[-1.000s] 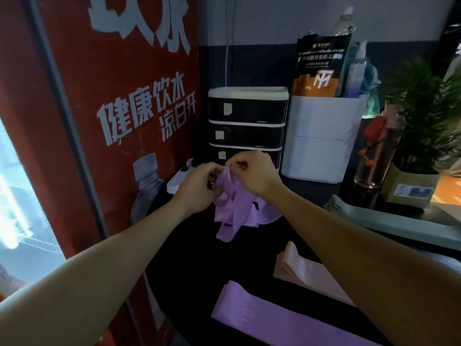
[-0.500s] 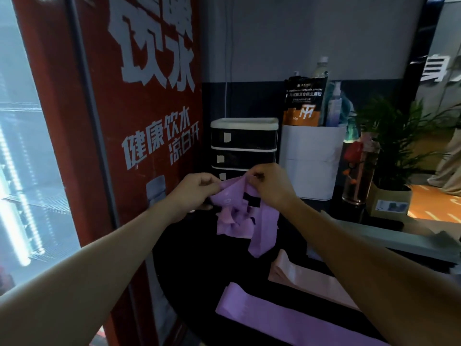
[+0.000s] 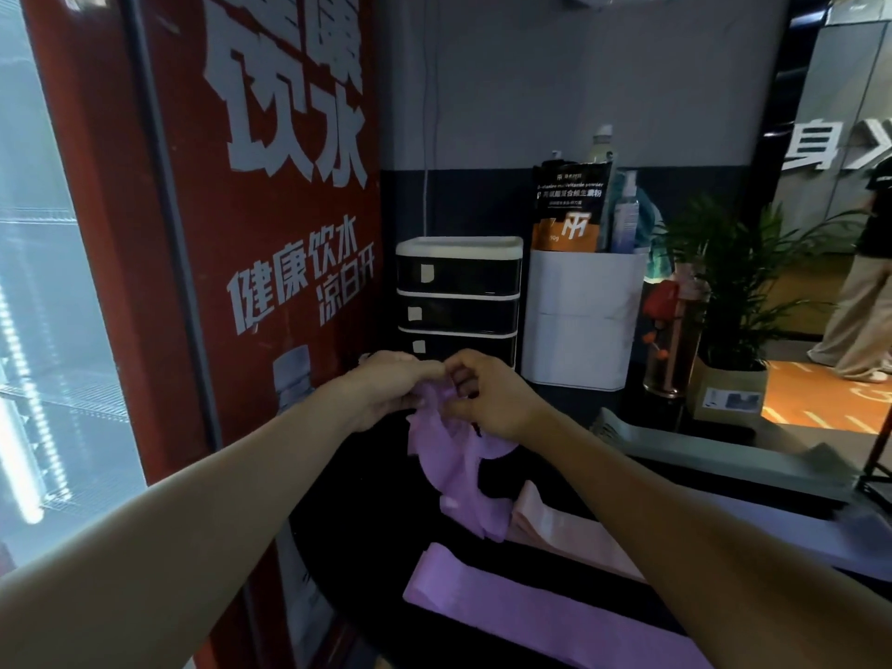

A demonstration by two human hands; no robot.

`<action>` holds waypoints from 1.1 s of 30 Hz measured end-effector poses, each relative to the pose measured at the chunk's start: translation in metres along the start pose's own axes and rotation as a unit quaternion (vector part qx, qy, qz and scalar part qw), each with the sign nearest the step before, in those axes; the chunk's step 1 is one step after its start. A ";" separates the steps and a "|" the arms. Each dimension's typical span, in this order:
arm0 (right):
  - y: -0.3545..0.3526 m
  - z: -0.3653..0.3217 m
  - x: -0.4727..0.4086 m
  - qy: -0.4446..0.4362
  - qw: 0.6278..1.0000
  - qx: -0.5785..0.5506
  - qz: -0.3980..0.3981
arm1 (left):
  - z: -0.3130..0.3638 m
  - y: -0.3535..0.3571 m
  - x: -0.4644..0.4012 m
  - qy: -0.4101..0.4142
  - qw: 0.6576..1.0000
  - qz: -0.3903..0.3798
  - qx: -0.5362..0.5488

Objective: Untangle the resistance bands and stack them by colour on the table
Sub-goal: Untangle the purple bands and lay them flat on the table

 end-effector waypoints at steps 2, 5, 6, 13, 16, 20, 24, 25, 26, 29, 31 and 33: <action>-0.010 0.002 -0.003 -0.011 0.997 0.037 0.060 | 0.007 0.005 0.005 -0.010 0.997 -0.048 0.059; -0.020 0.007 -0.006 -0.008 0.994 0.029 0.102 | 0.018 0.006 0.011 0.017 0.989 -0.091 0.112; -0.022 0.008 -0.006 -0.005 0.994 0.018 0.105 | 0.020 0.006 0.013 0.028 0.988 -0.100 0.113; -0.030 0.008 0.000 0.006 0.991 -0.031 0.129 | 0.024 -0.002 0.011 0.073 0.995 -0.021 0.061; -0.038 0.000 0.003 -0.015 0.986 -0.016 0.164 | 0.027 -0.001 0.009 0.089 0.995 0.000 0.048; -0.046 -0.020 0.007 -0.078 0.976 0.059 0.195 | 0.032 0.003 0.009 0.103 0.995 0.013 -0.001; -0.052 -0.022 0.001 -0.081 0.977 0.024 0.197 | 0.041 0.001 0.012 0.147 0.987 0.030 -0.056; -0.054 -0.022 0.000 -0.079 0.978 -0.004 0.193 | 0.044 0.000 0.013 0.159 0.985 0.027 -0.067; -0.055 -0.022 0.000 -0.077 0.979 -0.033 0.187 | 0.045 0.000 0.014 0.167 0.983 0.021 -0.073; -0.056 -0.023 0.000 -0.068 0.981 -0.068 0.168 | 0.050 0.000 0.016 0.187 0.979 0.007 -0.083; -0.057 -0.021 0.000 -0.052 0.982 -0.083 0.159 | 0.053 0.001 0.016 0.198 0.976 0.014 -0.087; -0.058 -0.020 0.002 -0.036 0.980 -0.111 0.160 | 0.058 0.001 0.015 0.206 0.975 0.028 -0.082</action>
Point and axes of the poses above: each hand's wrist, its own x-axis away from the middle knuckle, its own y-axis out of the palm, z = x × y, the point moved 5 cm from there along -x, towards the middle knuckle, and after that the axes turned 2 degrees about -y, right-handed, at the moved point
